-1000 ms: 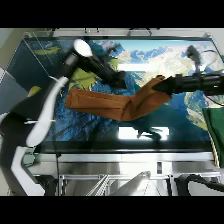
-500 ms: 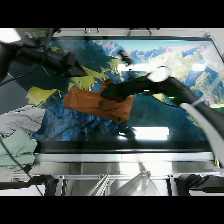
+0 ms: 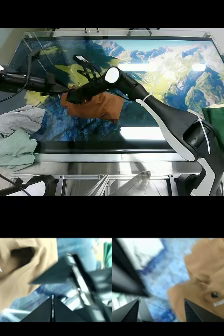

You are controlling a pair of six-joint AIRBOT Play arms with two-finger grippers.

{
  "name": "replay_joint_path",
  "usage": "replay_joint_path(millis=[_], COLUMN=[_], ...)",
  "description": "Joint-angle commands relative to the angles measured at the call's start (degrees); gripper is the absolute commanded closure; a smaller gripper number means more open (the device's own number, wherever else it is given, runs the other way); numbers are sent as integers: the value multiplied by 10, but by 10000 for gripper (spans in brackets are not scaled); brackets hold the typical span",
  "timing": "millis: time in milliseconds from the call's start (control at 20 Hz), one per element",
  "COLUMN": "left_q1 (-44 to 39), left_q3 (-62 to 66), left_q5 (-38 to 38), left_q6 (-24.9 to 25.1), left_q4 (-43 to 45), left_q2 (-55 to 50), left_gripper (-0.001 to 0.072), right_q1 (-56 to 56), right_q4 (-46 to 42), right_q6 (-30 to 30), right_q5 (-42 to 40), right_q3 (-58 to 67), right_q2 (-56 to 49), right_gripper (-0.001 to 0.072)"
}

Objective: Fold the shirts.

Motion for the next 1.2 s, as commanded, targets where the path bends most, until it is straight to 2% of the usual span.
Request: replay_joint_path(millis=[0,50,150,250,350,400,500,550,600,650,900,1050,1100,1150], left_q1=[54,68,92,108,115,114,114,114,113,113,113,113,113,113], left_q3=[-18,-18,-18,-18,-18,-18,-18,-18,-18,-18,-18,-18,-18,-18], left_q5=[5,5,5,5,5,2,-5,-4,-2,-2,-8,-10,-10,-10], left_q6=[18,18,20,20,23,25,30,30,30,30,31,33,33,33], left_q4=[-30,-29,-29,-29,-29,-27,-26,-27,-27,-28,-29,-29,-29,-29], left_q2=[17,24,36,46,52,52,52,52,52,52,52,52,52,52], left_gripper=[707,707,707,707,707,706,707,707,707,707,707,707,706,707], right_q1=[-18,-36,-85,-144,-189,-207,-231,-237,-240,-240,-221,-204,-203,-203], right_q4=[-54,-94,-174,-182,-175,-170,-153,-138,-117,-90,89,142,170,196], right_q6=[26,49,112,151,165,168,169,172,176,176,133,119,107,82], right_q5=[76,119,226,315,337,321,239,189,139,96,3,-15,-7,-6], right_q3=[41,41,38,13,-50,-104,-228,-280,-320,-346,-364,-363,-363,-363], right_q2=[22,33,48,57,80,102,153,170,176,172,84,31,22,20], right_gripper=[239,392,415,416,417,419,408,347,80,16,16,17,90,92])
